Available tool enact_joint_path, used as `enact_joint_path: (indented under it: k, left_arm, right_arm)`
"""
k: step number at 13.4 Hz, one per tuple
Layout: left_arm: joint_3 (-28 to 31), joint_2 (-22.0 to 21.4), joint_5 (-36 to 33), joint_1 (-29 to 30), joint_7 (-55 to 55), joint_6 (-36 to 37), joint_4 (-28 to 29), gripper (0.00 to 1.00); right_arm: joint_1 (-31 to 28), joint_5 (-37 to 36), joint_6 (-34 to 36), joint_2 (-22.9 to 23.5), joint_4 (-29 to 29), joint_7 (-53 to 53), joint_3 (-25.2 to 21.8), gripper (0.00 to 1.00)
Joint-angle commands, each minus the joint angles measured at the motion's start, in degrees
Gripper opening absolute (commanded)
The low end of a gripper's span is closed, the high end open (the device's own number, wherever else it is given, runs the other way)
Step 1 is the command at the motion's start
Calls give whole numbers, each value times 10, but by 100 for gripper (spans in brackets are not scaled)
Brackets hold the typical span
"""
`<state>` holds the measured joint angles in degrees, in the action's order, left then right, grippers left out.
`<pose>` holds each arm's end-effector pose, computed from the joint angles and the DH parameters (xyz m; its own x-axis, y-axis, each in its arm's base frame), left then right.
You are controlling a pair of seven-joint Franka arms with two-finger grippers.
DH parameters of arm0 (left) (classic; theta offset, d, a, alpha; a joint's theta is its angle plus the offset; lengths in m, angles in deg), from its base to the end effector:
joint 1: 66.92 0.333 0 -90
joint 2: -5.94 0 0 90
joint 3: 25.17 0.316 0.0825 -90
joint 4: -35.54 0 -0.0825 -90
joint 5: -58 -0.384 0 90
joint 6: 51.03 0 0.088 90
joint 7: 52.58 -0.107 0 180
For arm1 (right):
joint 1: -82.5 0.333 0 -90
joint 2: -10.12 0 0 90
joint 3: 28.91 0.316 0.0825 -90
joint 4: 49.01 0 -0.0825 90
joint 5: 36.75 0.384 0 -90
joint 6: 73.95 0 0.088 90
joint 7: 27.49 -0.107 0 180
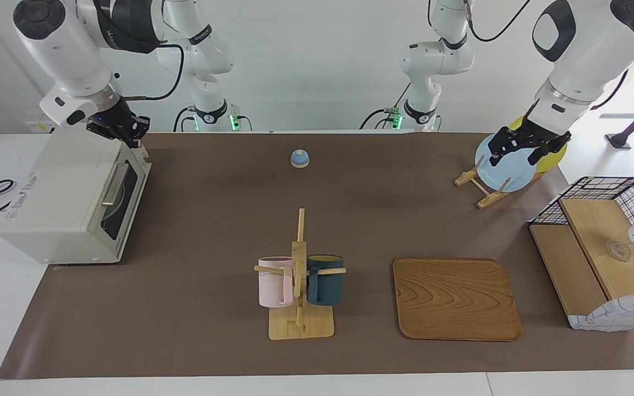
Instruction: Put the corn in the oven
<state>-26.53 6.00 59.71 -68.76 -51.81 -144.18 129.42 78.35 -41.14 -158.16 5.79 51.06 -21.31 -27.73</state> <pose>0.5571 -0.0342 0.5967 0.9991 -0.0408 -0.0142 -0.0403 -0.9987 0.0296 0.5125 -0.0351 0.5759 0.9772 0.0487 -0.2068 0.0615 -0.9965 0.0558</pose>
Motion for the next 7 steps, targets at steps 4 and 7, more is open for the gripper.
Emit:
enact_joint_path:
  k: [4, 7]
  left_arm:
    - [-3, -1, -11, 5, -4, 4, -8, 100]
    - [-3, -1, -11, 5, -4, 4, -7, 100]
  right_arm:
    - [11, 26, 19, 20, -30, -8, 14, 65]
    - [30, 22, 25, 19, -34, -8, 13, 100]
